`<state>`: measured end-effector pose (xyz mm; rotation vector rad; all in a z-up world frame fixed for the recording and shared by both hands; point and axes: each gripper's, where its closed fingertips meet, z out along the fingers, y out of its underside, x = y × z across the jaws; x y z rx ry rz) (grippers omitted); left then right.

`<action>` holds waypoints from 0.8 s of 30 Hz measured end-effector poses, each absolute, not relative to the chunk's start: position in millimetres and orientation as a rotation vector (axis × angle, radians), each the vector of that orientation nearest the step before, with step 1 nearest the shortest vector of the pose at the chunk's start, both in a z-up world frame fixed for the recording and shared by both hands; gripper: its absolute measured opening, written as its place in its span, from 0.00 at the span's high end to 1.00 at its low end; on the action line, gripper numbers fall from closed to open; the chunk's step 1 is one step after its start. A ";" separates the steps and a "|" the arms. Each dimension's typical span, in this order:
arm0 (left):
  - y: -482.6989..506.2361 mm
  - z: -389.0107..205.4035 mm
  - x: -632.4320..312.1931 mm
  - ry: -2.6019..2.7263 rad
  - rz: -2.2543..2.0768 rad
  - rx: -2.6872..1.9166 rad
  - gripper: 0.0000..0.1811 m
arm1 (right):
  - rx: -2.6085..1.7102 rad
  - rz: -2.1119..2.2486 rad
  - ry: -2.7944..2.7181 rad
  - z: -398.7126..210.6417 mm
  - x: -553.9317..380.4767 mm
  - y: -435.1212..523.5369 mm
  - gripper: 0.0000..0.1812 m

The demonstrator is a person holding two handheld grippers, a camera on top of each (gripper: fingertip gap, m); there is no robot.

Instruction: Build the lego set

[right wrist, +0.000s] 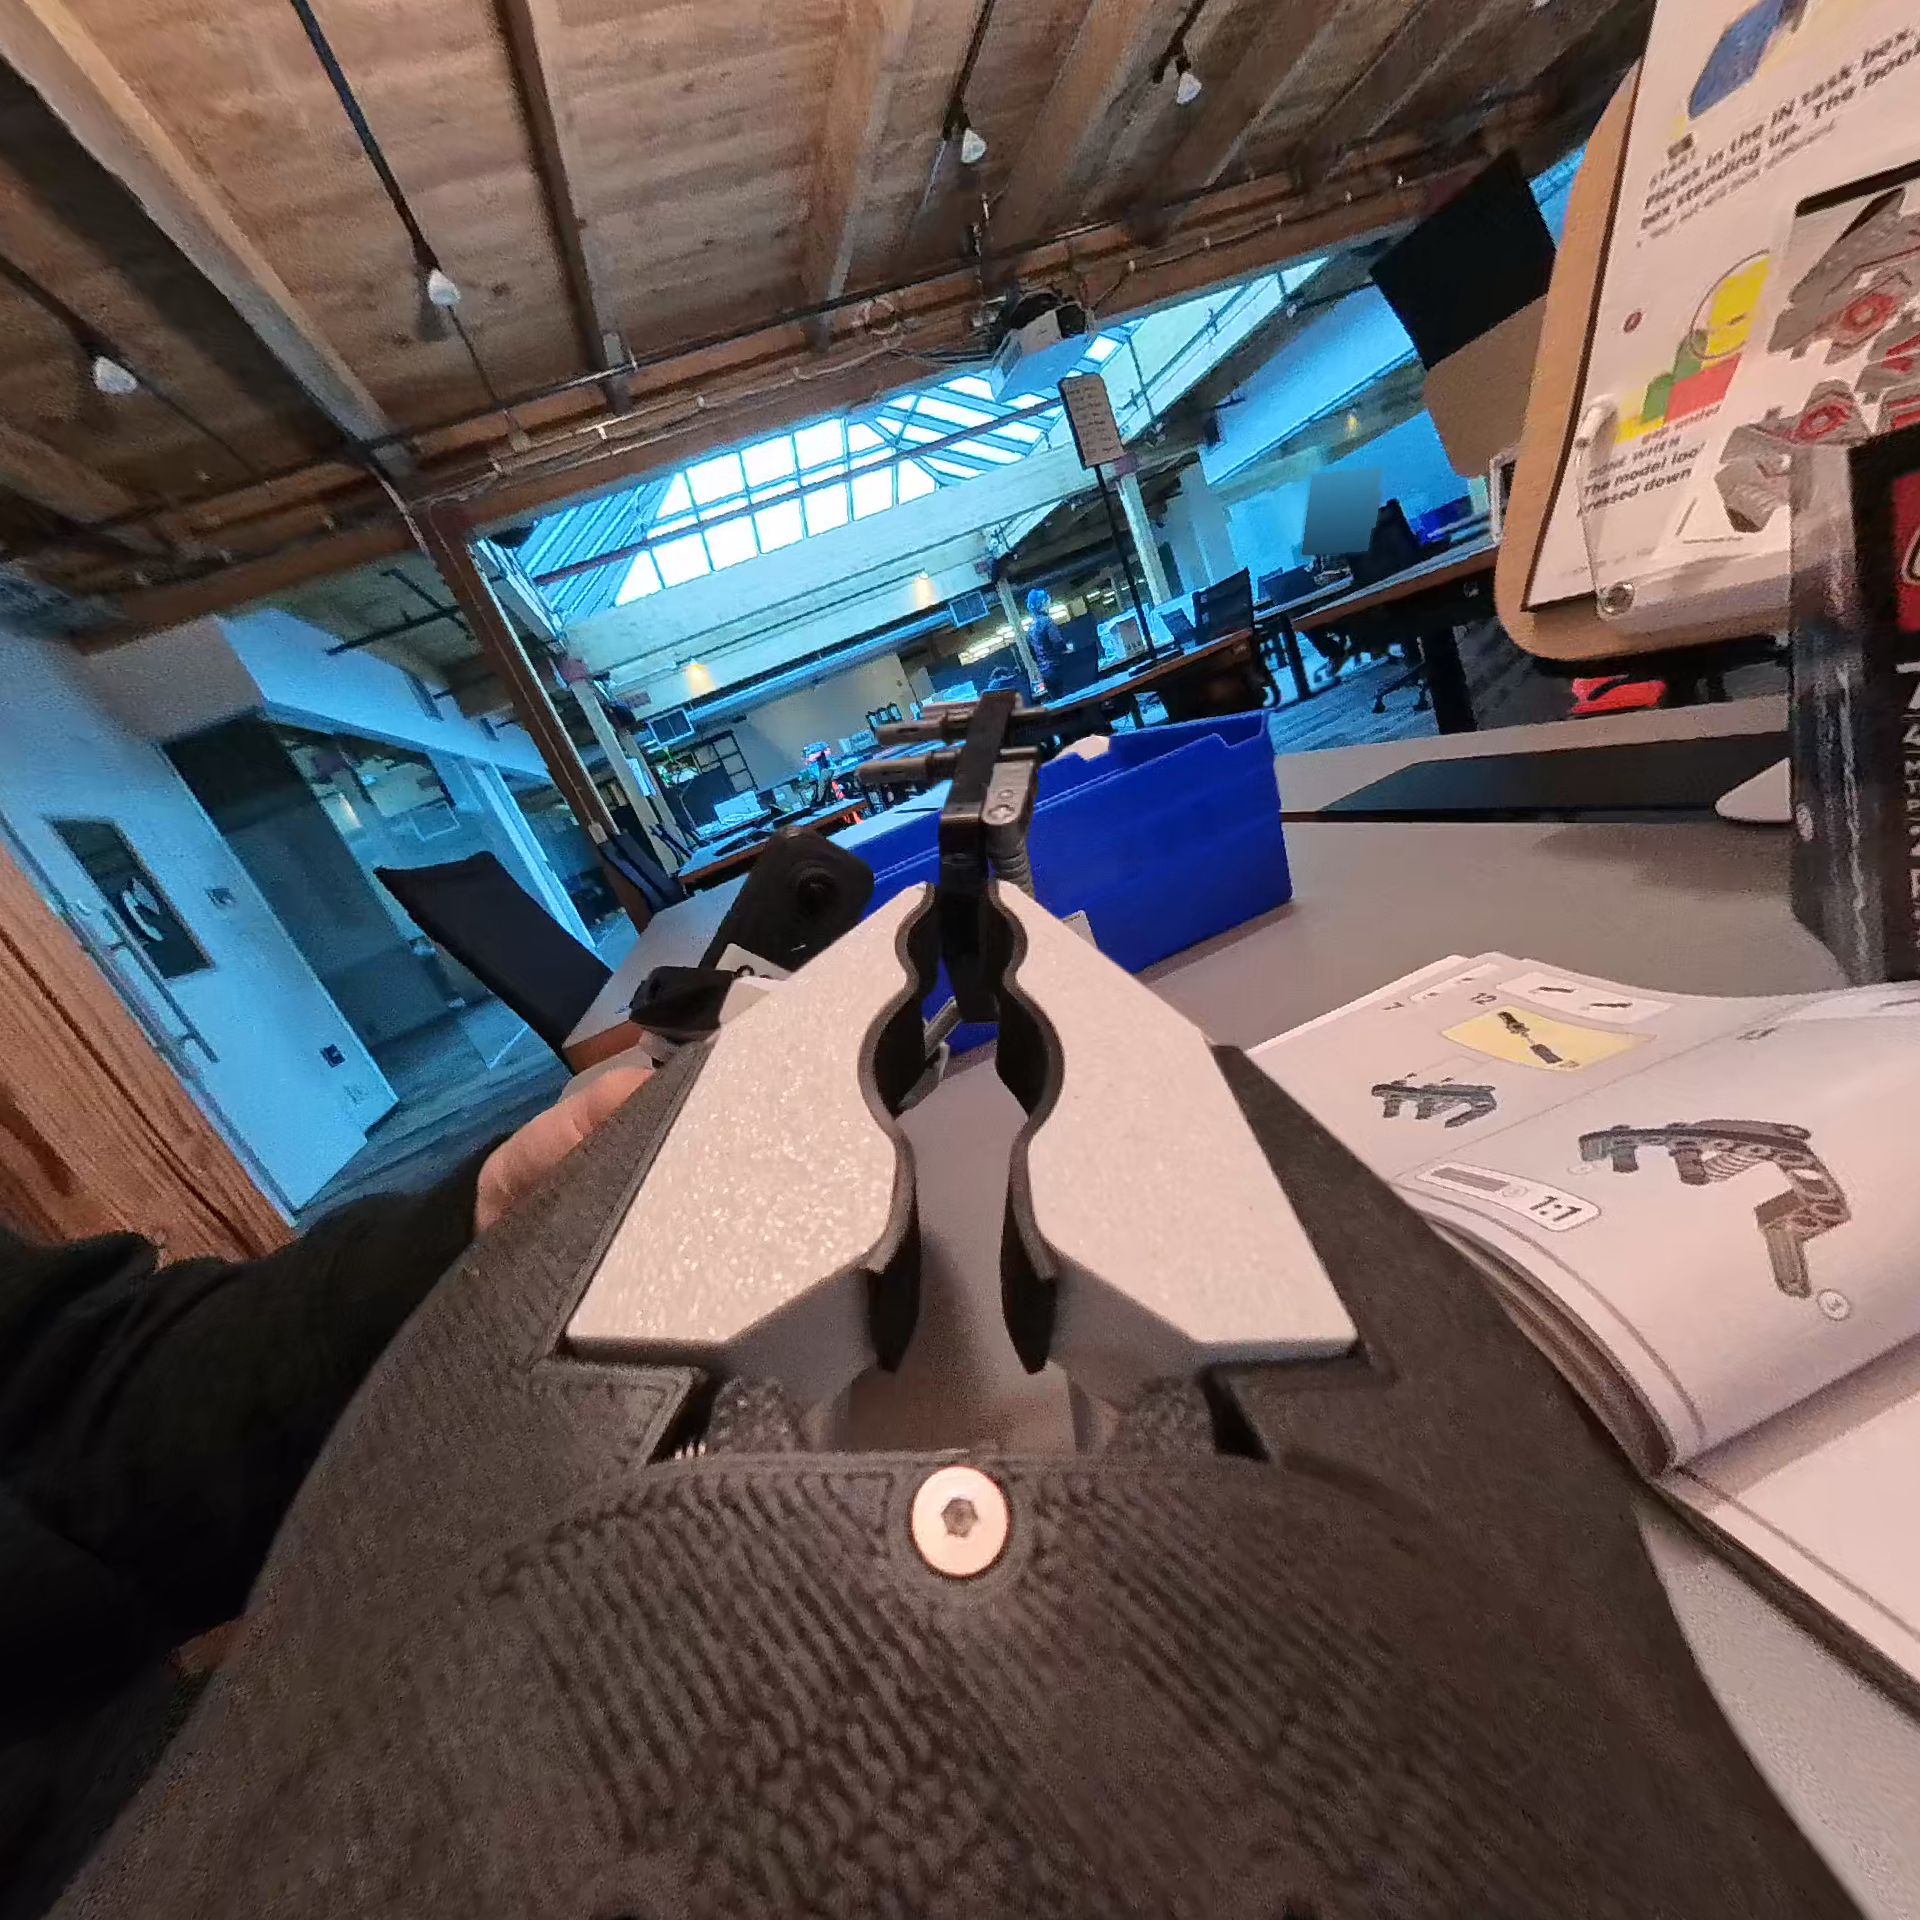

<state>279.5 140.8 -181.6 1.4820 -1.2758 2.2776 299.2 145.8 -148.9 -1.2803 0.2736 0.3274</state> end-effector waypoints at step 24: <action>143.2 -232.7 268.6 -2.326 1.751 1.556 0.99 | -1.388 0.468 0.468 -173.1 306.0 153.6 0.98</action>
